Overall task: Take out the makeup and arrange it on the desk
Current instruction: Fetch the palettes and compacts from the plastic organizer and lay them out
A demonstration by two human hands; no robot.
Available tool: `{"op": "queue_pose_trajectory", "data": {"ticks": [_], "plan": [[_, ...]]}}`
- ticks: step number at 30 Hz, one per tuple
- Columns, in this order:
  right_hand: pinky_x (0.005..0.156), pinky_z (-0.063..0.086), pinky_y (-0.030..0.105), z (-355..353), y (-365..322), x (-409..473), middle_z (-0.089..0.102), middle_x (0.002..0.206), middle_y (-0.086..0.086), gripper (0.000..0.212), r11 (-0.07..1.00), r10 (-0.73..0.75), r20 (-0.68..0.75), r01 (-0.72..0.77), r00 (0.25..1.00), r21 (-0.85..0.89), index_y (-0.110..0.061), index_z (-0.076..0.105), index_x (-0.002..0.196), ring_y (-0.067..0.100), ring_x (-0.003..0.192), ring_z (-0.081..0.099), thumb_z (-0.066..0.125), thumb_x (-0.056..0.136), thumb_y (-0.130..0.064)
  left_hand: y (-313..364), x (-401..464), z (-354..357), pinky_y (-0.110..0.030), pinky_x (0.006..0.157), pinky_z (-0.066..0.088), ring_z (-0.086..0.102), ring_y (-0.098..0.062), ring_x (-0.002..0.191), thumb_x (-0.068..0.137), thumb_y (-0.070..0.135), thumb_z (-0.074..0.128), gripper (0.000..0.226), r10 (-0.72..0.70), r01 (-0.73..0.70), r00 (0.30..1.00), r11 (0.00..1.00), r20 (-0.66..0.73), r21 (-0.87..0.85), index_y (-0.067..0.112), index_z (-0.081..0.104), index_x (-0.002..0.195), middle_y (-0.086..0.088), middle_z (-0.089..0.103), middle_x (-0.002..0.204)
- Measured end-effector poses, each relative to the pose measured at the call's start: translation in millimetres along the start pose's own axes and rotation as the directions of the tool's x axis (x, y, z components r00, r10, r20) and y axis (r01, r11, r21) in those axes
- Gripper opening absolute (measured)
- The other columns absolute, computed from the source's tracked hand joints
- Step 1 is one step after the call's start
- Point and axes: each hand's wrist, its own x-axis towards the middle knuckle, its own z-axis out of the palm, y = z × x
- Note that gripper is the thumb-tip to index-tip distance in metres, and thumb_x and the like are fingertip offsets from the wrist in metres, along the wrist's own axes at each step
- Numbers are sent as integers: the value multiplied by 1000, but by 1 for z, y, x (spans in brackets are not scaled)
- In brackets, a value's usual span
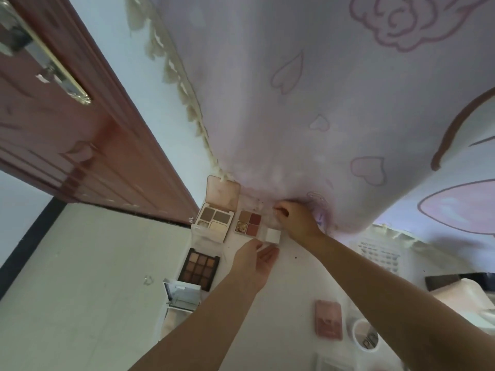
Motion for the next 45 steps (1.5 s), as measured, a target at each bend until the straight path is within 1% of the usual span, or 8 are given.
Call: {"op": "queue_pose_trajectory", "data": {"ticks": [8, 15, 19, 22, 29, 37, 41, 45], "plan": [[89, 44, 28, -42, 9, -67, 61, 119, 3, 28, 959, -13, 76, 34, 997, -283, -17, 59, 120, 20, 109, 57, 45, 96, -20, -2, -14, 3, -43, 91, 45, 47, -31, 74, 93, -5, 38, 17, -5, 4, 1000, 994, 7, 106, 0, 45, 78, -19, 46, 83], [105, 35, 36, -34, 43, -195, 36, 146, 2, 43, 805, 45, 356, 177, 933, -566, -20, 50, 125, 25, 132, 40, 49, 87, -41, -55, -38, -35, -26, 68, 44, 55, -19, 75, 96, 5, 44, 15, -171, 75, 979, 801, 108, 594, 5, 56, 86, -12, 58, 84], [73, 56, 33, -21, 51, -209, 64, 98, 3, 38, 759, -63, 226, 193, 972, -621, -21, 61, 92, 23, 82, 68, 41, 72, -46, -81, -47, -46, -23, 72, 43, 56, -14, 84, 96, 11, 44, 15, -196, -41, 964, 565, 182, 824, 12, 59, 92, -5, 59, 89], [75, 51, 29, -18, 38, -207, 61, 95, -1, 30, 823, -139, 155, 201, 978, -532, -21, 55, 92, 19, 81, 63, 44, 77, -45, -79, -56, -46, -25, 73, 40, 52, -14, 82, 92, 15, 45, 18, -193, -144, 948, 450, 254, 881, 19, 60, 83, -3, 57, 85], [91, 45, 20, -24, -20, -196, 53, 108, -14, 37, 997, -83, 26, 83, 996, -2, -28, 55, 108, 3, 99, 53, 64, 76, -45, -27, -75, -52, -35, 88, 53, 61, -23, 91, 98, 35, 45, 42, -353, 63, 848, 809, 396, 585, 2, 63, 117, -15, 66, 111], [82, 54, 21, -38, -33, -173, 68, 94, -11, 15, 978, -47, 126, 20, 991, 209, -24, 63, 94, 1, 93, 63, 69, 83, -33, -11, -80, -61, -36, 86, 53, 61, -27, 91, 101, 32, 38, 42, -362, 164, 830, 886, 426, 434, 0, 58, 117, -21, 66, 109], [75, 58, 30, -63, -27, -148, 71, 90, 12, 18, 765, 122, 238, -244, 963, 596, -4, 64, 93, 20, 79, 69, 52, 95, -17, -13, -73, -54, -35, 66, 59, 63, -32, 83, 100, 30, 41, 41, -379, 224, 832, 898, 405, 379, -4, 55, 116, -27, 62, 100], [66, 58, 26, -67, -8, -126, 70, 85, 11, 9, 725, 205, 208, -291, 956, 624, -2, 62, 94, 18, 74, 68, 54, 93, -7, -21, -56, -33, -42, 72, 58, 62, -37, 87, 99, 27, 43, 38, -333, 245, 867, 933, 370, 265, -8, 56, 109, -29, 64, 97]]}}
